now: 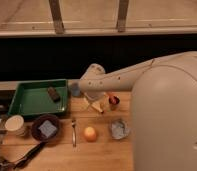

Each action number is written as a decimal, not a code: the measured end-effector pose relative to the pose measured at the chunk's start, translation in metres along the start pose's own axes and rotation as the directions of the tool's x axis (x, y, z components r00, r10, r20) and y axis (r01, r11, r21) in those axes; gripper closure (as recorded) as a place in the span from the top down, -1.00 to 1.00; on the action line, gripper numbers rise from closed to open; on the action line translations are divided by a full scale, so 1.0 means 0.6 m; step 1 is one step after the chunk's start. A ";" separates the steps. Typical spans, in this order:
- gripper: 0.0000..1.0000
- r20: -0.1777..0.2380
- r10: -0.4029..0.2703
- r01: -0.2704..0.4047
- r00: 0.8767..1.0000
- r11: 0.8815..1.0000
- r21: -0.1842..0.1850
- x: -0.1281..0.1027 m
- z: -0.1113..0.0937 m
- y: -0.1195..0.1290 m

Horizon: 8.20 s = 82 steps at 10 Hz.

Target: Place fork in table surface

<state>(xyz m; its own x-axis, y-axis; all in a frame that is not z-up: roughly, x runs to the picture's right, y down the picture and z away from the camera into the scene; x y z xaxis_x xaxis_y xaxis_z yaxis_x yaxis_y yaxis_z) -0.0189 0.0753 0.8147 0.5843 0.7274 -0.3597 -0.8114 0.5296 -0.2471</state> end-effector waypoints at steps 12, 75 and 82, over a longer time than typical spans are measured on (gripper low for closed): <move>0.60 0.000 -0.001 0.001 1.000 1.000 0.001 0.000 0.000 0.000; -1.00 0.148 -0.030 0.017 0.988 0.996 0.089 0.087 -0.058 0.125; -1.00 0.226 0.076 -0.067 0.971 0.997 -0.046 0.030 -0.011 0.026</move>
<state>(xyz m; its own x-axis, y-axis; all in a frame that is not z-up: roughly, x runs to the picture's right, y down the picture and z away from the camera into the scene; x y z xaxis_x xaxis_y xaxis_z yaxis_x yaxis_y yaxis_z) -0.0211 0.0938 0.7986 0.5087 0.8451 -0.1647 -0.8483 0.4592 -0.2639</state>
